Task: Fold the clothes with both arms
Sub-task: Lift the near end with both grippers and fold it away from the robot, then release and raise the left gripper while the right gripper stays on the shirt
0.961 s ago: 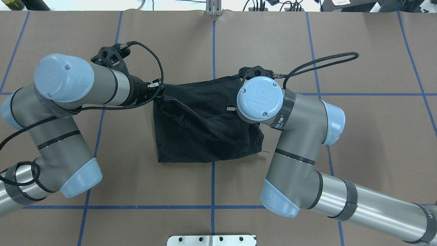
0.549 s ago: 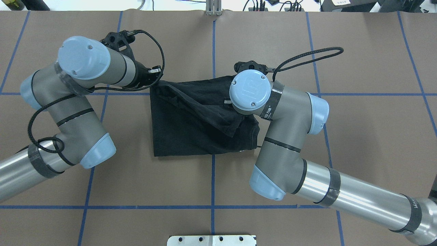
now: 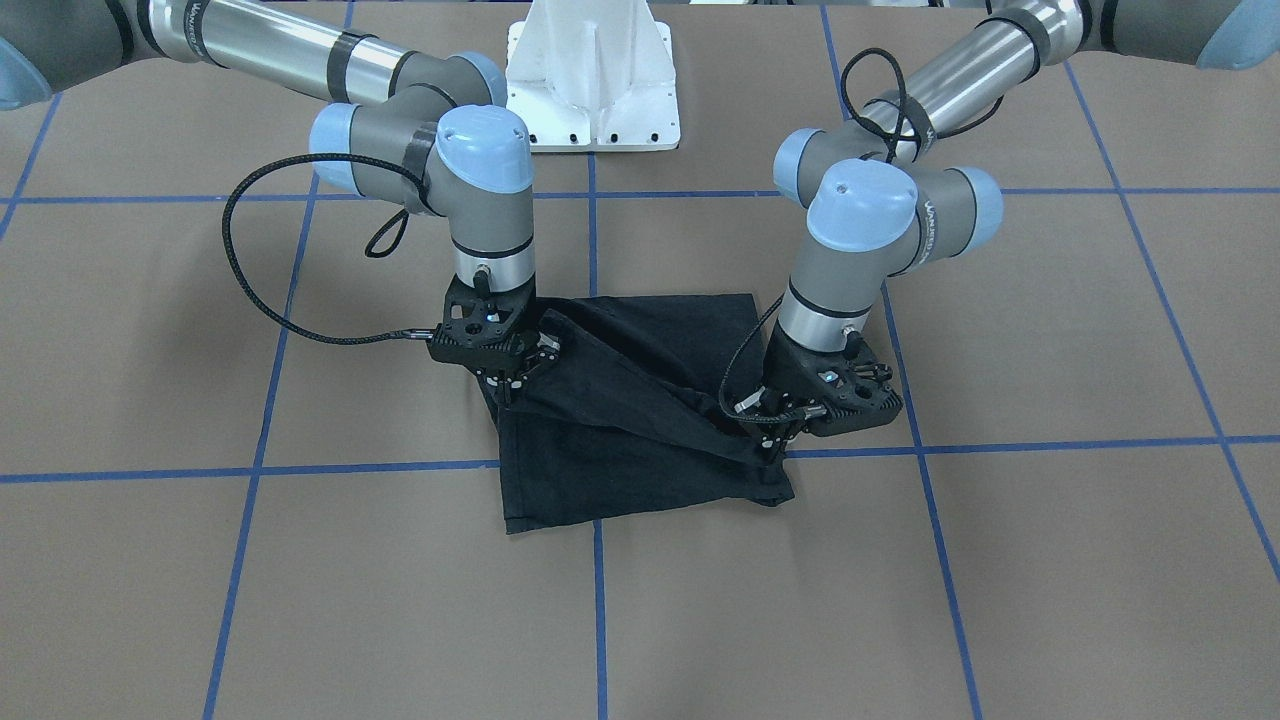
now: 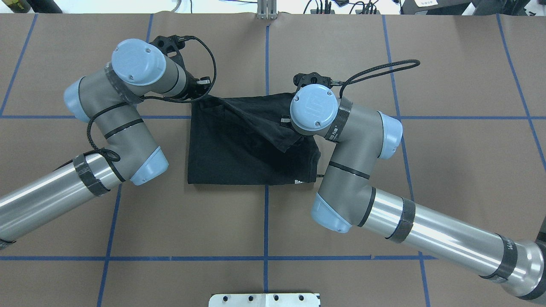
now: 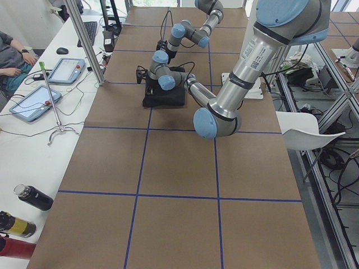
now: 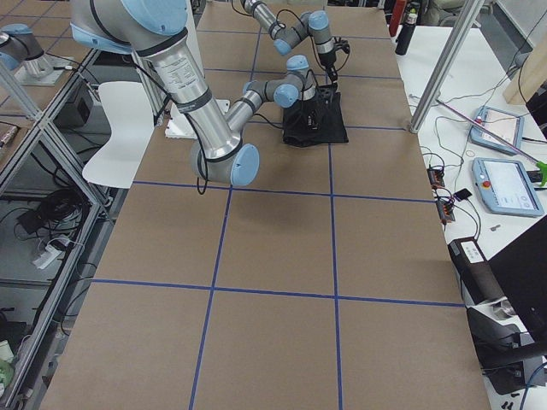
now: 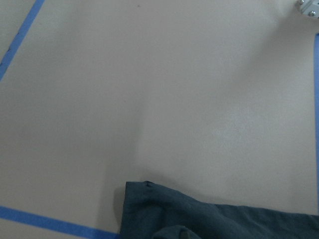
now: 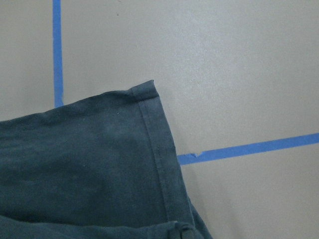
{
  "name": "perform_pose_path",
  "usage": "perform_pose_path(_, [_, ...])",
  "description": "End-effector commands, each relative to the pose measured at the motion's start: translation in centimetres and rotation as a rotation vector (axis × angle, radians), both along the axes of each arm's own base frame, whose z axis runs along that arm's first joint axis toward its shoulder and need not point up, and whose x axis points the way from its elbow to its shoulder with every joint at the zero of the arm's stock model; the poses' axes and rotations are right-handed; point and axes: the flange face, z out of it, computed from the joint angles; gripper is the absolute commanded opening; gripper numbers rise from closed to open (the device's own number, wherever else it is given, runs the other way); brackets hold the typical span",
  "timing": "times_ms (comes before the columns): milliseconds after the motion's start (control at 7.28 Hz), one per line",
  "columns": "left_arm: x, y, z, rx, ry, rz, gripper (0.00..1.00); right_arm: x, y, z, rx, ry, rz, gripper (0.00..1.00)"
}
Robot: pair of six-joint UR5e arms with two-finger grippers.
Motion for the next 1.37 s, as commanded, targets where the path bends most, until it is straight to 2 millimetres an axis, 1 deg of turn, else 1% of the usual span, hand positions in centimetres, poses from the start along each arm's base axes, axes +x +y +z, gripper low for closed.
perform_pose_path(0, [1.4,-3.1,1.0,0.007,-0.018,-0.005,0.0,-0.2,-0.2,0.4,-0.003,0.008,-0.001,0.0])
perform_pose_path(137, [1.3,-4.9,1.1,0.001,-0.021,-0.023,0.0,-0.5,-0.7,0.5,-0.001,0.02,-0.005,0.0])
perform_pose_path(275, [1.6,-7.2,0.8,-0.019,-0.035,-0.043,0.0,-1.0,-1.2,0.6,0.0,0.029,-0.008,0.0])
perform_pose_path(412, [0.2,-8.1,0.7,-0.019,-0.032,-0.056,0.55,-0.2,-2.4,0.5,0.011,0.009,0.01,0.75])
perform_pose_path(549, [-0.4,-8.3,0.1,-0.013,-0.023,-0.058,1.0,0.6,-3.4,0.3,0.02,-0.004,0.016,1.0])
perform_pose_path(686, [-3.8,-8.7,-0.4,-0.014,0.026,-0.001,1.0,2.2,-4.9,-1.0,0.0,-0.041,-0.022,1.0])
perform_pose_path(824, [-9.0,-5.9,1.7,0.056,0.058,0.146,1.0,3.4,-5.5,-2.4,-0.037,-0.093,-0.061,1.0])
perform_pose_path(961, [-12.7,-1.6,4.9,0.154,0.023,0.218,1.0,3.5,-5.3,-4.5,-0.034,-0.122,-0.071,1.0])
perform_pose_path(1098, [-14.2,0.1,6.3,0.176,0.011,0.234,1.0,2.8,-4.5,-5.8,-0.034,-0.139,-0.074,1.0])
perform_pose_path(1236, [-14.4,0.4,7.0,0.172,0.005,0.235,1.0,0.8,-2.6,-7.1,-0.028,-0.13,-0.094,1.0])
